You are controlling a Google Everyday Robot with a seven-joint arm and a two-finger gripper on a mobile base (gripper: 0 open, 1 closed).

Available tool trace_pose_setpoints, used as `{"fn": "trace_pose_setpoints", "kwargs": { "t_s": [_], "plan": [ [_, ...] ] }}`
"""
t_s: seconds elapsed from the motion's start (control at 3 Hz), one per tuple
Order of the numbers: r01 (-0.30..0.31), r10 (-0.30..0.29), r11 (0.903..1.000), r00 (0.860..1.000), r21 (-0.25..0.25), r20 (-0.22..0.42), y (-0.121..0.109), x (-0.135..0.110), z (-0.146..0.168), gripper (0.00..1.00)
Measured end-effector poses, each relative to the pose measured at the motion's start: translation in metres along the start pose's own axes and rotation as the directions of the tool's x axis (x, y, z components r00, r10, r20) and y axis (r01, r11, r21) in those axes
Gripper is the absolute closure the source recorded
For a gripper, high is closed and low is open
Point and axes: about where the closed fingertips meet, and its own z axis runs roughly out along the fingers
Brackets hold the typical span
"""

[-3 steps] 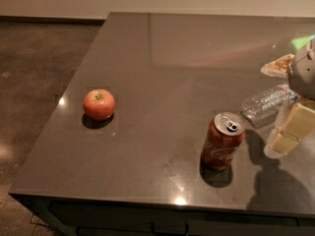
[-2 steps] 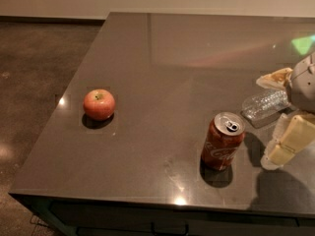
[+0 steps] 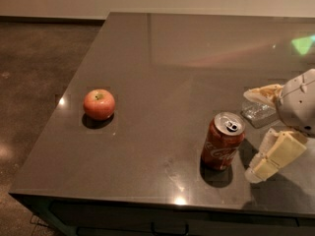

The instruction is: Knock coke can over

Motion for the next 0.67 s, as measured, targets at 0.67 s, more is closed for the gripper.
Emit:
{"fn": "trace_pose_setpoints", "kwargs": {
  "t_s": [0.67],
  "plan": [
    [-0.034,0.032,0.9993,0.992,0.016,0.123,0.0058,-0.0177,0.0139,0.00]
  ]
}}
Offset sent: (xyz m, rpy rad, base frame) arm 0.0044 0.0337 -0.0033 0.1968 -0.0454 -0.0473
